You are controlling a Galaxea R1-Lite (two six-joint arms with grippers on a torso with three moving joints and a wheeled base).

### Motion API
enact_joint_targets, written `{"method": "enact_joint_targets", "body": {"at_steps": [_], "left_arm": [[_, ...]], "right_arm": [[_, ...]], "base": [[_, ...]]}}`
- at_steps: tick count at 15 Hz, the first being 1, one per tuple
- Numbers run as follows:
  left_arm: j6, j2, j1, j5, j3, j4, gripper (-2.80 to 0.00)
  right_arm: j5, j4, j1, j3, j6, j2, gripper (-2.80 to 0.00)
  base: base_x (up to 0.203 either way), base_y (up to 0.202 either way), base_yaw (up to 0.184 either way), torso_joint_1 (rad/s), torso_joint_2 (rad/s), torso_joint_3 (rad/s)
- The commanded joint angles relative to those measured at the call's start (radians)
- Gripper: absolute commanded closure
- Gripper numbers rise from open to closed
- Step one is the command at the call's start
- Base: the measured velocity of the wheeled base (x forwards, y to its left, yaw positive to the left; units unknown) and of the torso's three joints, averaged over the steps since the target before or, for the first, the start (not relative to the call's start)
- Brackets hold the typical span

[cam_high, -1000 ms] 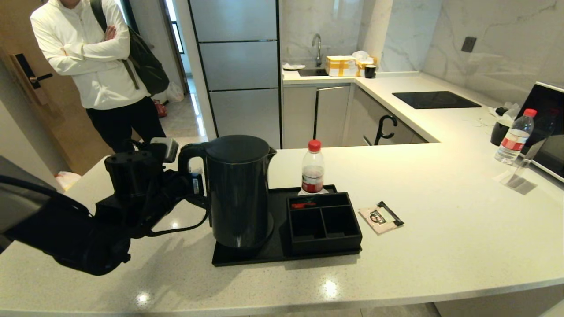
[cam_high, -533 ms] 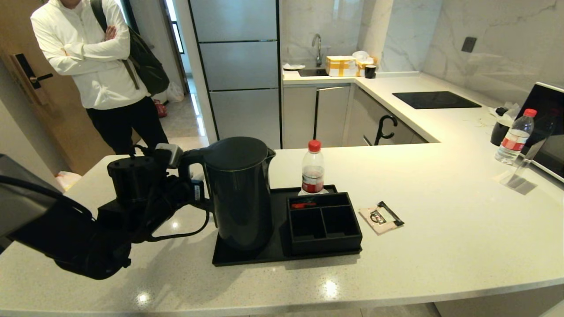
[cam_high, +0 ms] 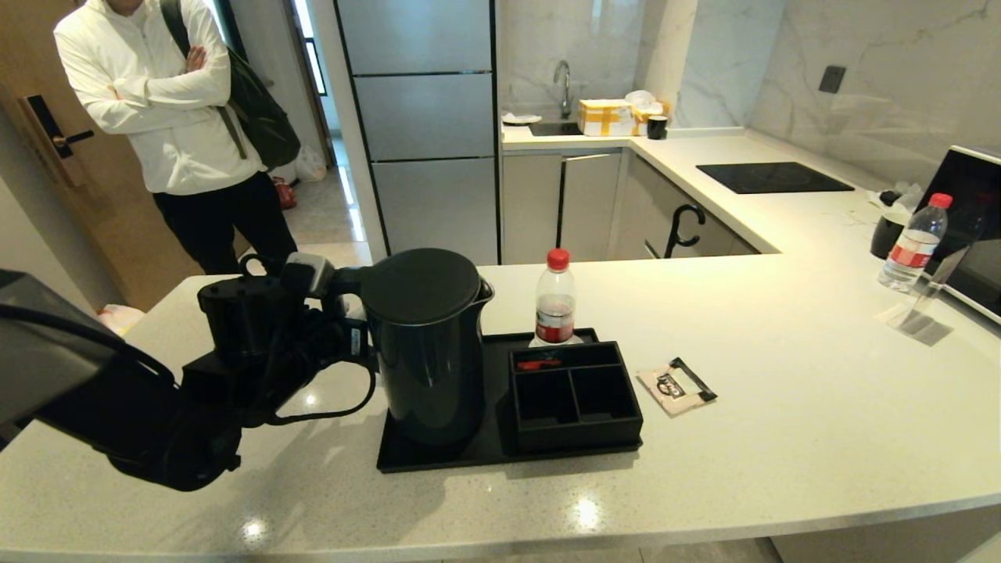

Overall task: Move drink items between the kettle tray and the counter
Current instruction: Return the kettle to its original position

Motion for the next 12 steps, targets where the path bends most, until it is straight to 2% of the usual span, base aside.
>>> {"method": "enact_joint_targets", "body": {"at_steps": [1,12], "left_arm": [[0.001,0.016,0.0,0.004,-0.023,-0.003,0.0],[-0.022,0.046,-0.003,0.01,-0.07,0.077,0.0]], "right_arm": [[0.0,0.0,0.0,0.031,0.0,0.001,0.0],[0.0,-0.001,0.0,0.031,0.0,0.001,0.0]], "base": [[0.0,0.0,0.0,0.0,0.0,0.0],[0.0,0.0,0.0,0.0,0.0,0.0]]}}
